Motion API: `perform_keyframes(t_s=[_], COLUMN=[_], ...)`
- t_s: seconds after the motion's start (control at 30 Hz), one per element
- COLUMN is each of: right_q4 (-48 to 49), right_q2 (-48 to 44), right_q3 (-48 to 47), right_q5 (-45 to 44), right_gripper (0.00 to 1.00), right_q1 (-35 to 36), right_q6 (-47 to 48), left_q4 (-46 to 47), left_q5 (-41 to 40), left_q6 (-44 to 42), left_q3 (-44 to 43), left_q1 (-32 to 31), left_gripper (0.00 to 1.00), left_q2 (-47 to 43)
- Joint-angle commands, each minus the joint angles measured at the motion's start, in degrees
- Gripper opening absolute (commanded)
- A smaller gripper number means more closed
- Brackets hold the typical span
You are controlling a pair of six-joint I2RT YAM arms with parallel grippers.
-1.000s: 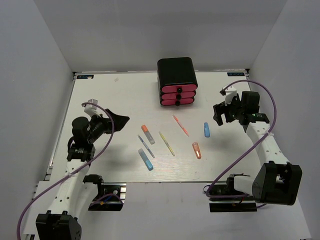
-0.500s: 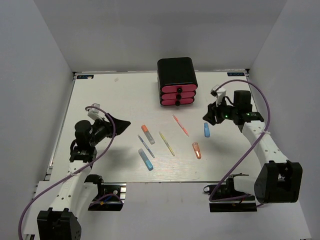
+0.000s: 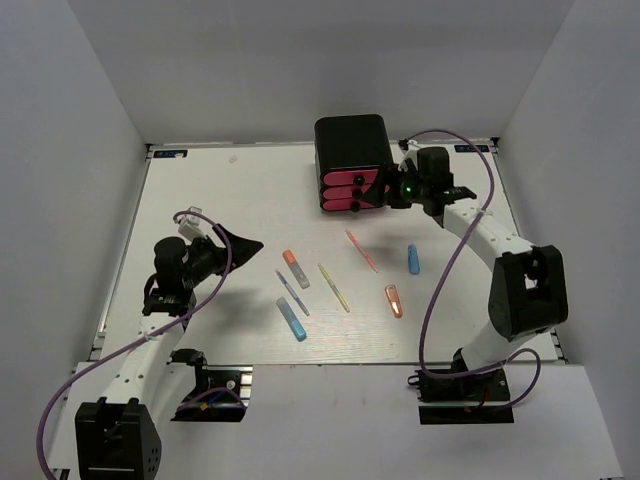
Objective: Sort the stationery into containers
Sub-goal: Open the drawer
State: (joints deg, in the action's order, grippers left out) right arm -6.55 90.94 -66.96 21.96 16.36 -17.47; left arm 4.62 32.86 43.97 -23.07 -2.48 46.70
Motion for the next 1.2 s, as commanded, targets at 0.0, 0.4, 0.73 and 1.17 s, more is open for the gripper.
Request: perform_keyframes(t_s=[0.0,0.4,0.73,1.17], right_q4=[4.17,4.53,4.17,5.23], right_q2=[2.75,12.95,13.75,1.97], right_q3=[-5.02,-15.66,-14.17,1.30], right_q5=[-4.90,-8.06,-11.94,-9.47], right_gripper=[0.69,0.62,0.36,0.31], right_q1=[0.86,3.85,4.12,4.56], right_q6=[-8.71,-12.67,-15.05,-15.31], left_q4=[1.18,2.85,6.10,2.94], left_q5=[-0.61,-1.13,-1.13,-3.42], left_q6=[0.42,1.47,2.53,1.39], left_q3=[0.39,1.45,-0.22,-9.00], left_q1=[-0.24,-0.24,-0.77,-5.34], left_gripper=[0.86,0.86,0.84,0.81], left_q2=[-0.12,2.08,5.86,21.67])
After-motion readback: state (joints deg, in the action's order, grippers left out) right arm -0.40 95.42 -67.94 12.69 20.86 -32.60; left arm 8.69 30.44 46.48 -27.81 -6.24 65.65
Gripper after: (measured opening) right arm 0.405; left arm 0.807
